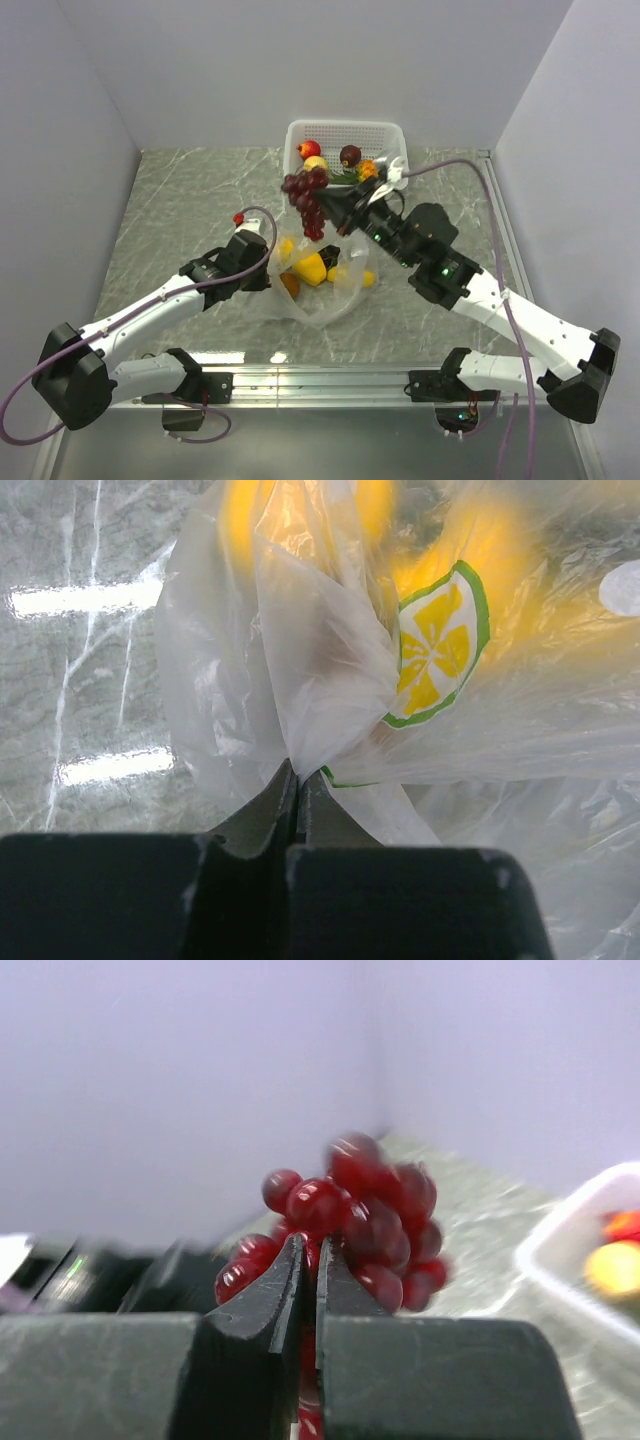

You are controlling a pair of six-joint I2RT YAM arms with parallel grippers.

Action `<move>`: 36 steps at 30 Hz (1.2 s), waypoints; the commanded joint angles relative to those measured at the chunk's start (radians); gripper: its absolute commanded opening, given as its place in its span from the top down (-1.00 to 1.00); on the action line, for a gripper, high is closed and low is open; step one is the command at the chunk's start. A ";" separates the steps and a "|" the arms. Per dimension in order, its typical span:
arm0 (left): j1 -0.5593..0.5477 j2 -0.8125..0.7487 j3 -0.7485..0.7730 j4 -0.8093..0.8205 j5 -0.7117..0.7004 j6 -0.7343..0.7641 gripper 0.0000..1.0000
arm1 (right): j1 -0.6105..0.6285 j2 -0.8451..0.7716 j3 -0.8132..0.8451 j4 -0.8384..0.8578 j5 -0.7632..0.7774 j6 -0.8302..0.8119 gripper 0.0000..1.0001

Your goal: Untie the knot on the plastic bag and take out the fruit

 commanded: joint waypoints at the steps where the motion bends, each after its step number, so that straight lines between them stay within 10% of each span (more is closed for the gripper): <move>1: 0.001 -0.003 0.012 0.020 0.008 0.011 0.99 | -0.091 -0.016 0.074 0.051 0.028 -0.002 1.00; 25: 0.001 -0.003 0.000 0.047 0.030 0.003 0.99 | -0.585 0.875 0.651 0.033 -0.079 0.110 0.98; 26: 0.001 -0.004 -0.005 0.051 0.030 0.003 0.99 | -0.588 0.919 0.678 0.021 -0.078 0.108 0.76; 27: 0.000 -0.003 -0.006 0.054 0.033 0.002 0.99 | -0.588 0.938 0.703 0.007 -0.076 0.105 0.05; 29: 0.001 0.000 -0.008 0.057 0.037 0.000 0.99 | -0.588 0.958 0.757 -0.051 -0.067 0.096 -0.41; 36: 0.000 -0.013 -0.003 0.060 0.042 0.003 0.99 | -0.580 0.785 0.679 -0.155 -0.055 0.041 -0.71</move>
